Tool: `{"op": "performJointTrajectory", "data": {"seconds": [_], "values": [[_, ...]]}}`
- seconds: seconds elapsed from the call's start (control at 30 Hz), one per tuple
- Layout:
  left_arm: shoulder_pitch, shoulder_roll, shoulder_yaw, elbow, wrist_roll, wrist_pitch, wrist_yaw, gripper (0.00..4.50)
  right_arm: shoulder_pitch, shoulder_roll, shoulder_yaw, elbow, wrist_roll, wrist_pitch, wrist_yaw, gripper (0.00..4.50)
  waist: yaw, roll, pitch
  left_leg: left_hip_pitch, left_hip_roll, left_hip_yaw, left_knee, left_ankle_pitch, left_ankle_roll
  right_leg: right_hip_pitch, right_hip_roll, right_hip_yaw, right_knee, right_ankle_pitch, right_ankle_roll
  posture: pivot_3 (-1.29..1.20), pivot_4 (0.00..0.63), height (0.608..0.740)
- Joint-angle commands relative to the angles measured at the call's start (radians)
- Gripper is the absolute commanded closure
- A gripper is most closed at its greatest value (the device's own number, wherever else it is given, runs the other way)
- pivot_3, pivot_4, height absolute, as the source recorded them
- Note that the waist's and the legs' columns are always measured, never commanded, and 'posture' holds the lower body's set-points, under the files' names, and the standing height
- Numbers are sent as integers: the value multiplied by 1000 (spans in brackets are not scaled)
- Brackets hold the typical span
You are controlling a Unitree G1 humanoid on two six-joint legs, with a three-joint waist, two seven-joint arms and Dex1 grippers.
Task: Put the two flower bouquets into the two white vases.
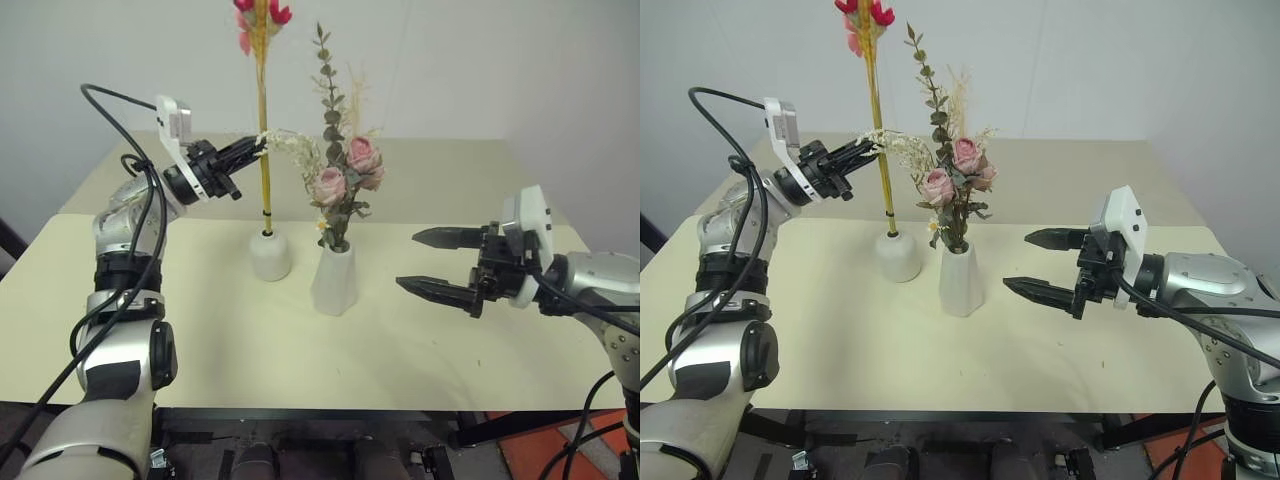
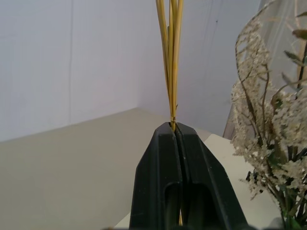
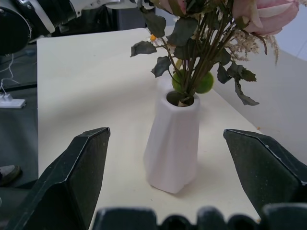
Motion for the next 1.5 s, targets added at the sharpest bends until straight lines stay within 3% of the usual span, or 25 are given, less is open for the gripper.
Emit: {"op": "performJointTrajectory", "data": {"seconds": [0.03, 1.33, 1.43, 1.5], "values": [[-9, -3, 5, -6, 5, -39, 0, 4432, -1, -17, -42, -25, 20, 3, -7, 0, 0, 0, 0, 0, 0, 0, 0, 0, 0, 0, 0, 0, 0, 0, 0, 0, 150, 740], [118, -32, -35, -23, 66, -84, 20, 4432, 34, -28, -64, -51, 41, 2, -33, 0, 1, 0, 0, 0, 0, 0, 0, 0, 0, 0, 0, 0, -1, 0, 0, 0, 150, 740], [149, -5, -47, -66, 66, -39, -6, 3852, 36, -29, -67, -53, 44, 4, -34, 0, -1, 0, 0, 0, 0, 0, 0, 0, 0, 0, 0, 0, -1, 0, 0, 0, 150, 740], [182, 21, -46, -124, 52, 0, -22, 3152, 39, -31, -68, -54, 43, 4, -33, 0, -4, 0, 0, 0, 0, 0, 0, 0, 0, 0, 0, 0, -1, 0, 0, 0, 150, 740]]}}
